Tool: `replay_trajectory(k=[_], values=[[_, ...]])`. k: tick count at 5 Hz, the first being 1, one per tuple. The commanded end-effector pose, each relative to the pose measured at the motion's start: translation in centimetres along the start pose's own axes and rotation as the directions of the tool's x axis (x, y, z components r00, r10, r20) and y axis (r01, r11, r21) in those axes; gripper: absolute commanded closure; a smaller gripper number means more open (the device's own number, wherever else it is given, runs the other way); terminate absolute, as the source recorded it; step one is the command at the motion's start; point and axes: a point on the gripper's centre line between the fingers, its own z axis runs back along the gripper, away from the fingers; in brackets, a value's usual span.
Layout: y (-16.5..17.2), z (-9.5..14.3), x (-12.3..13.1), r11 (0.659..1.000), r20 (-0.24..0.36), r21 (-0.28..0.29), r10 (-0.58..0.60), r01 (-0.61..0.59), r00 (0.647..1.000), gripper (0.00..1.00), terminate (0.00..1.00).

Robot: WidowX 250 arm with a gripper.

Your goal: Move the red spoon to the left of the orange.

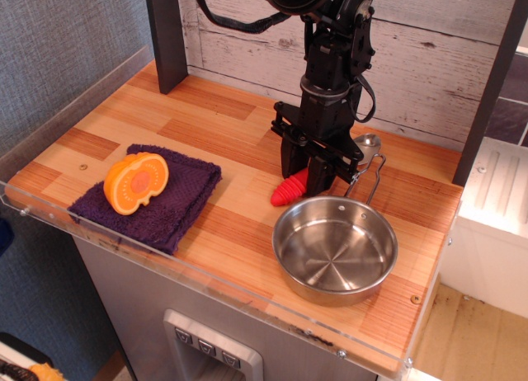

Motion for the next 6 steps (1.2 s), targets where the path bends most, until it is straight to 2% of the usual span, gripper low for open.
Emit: replay_trajectory(k=[1,2,3,4,6], values=[[1.3,7.4,-1.4,1.0,0.125,-0.006,-0.001,0.001,0.992,1.0,0.0],[4.9,10.6,-6.3,0.996,0.092,0.026,0.088,-0.091,0.992,1.0,0.0],[8.4,10.3,-10.6,0.989,0.039,0.014,0.15,-0.15,0.988,1.0,0.0],[12.6,9.3,-13.3,0.988,0.011,0.016,0.154,-0.154,0.988,1.0,0.0],[15.5,6.8,-15.5,0.968,-0.031,0.07,0.245,-0.242,0.969,1.0,0.0]])
